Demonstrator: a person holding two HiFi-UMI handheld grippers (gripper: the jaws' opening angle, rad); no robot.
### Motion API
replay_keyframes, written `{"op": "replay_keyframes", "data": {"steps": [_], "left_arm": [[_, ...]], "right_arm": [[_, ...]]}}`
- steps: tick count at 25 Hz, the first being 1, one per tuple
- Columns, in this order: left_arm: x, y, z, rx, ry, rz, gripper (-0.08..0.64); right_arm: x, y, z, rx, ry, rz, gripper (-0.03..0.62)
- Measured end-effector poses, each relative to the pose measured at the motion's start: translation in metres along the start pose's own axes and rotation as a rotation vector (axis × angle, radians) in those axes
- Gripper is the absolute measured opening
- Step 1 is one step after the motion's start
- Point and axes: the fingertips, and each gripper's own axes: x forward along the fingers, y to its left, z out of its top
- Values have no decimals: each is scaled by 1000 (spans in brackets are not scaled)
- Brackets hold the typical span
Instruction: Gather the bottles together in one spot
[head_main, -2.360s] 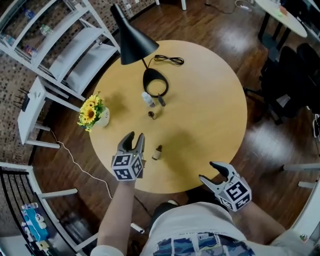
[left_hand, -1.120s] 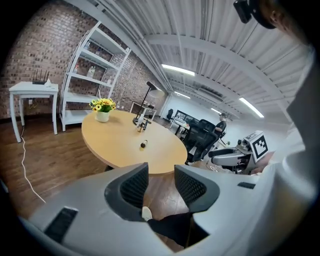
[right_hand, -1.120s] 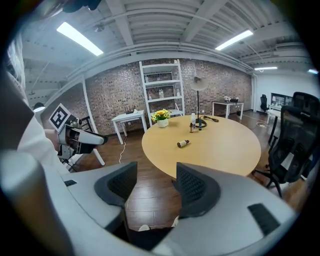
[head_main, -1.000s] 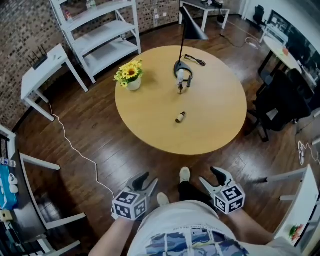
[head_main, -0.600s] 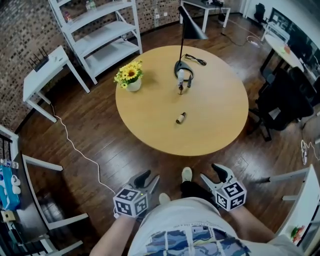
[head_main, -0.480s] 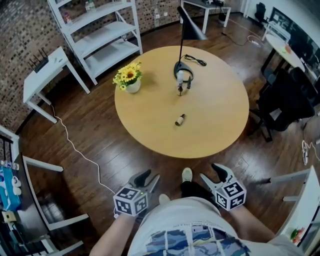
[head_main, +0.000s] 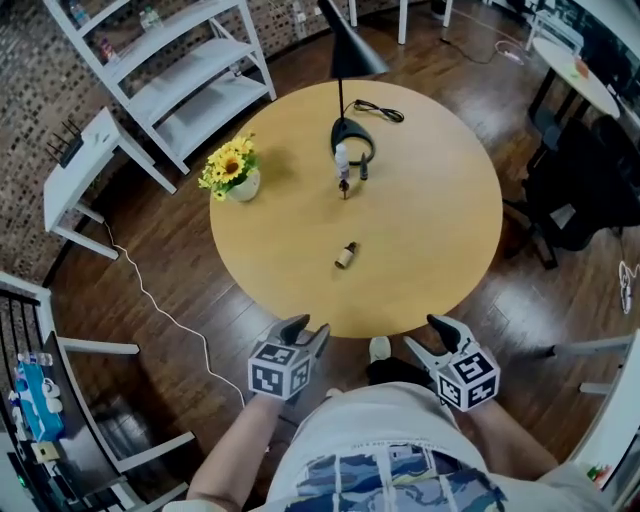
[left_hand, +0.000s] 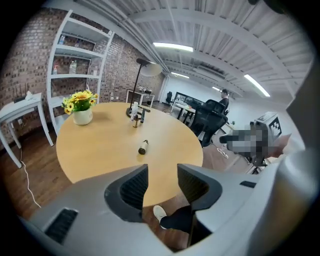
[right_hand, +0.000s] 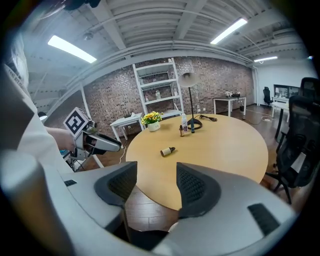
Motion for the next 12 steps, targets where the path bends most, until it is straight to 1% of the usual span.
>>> {"op": "replay_keyframes", "data": {"steps": [1, 2, 6, 12], "left_arm": [[17, 1, 8, 6, 17, -1, 203], [34, 3, 16, 14, 37, 1, 210], [103, 18, 38, 76, 135, 49, 210], [195, 56, 48, 214, 320, 167, 210]], "right_arm": [[0, -10, 2, 5, 5, 4, 272], [0, -20, 4, 10, 9, 6, 272], [-1, -56, 6, 40, 24, 14, 270], [-1, -104, 4, 80, 38, 24, 270]]}}
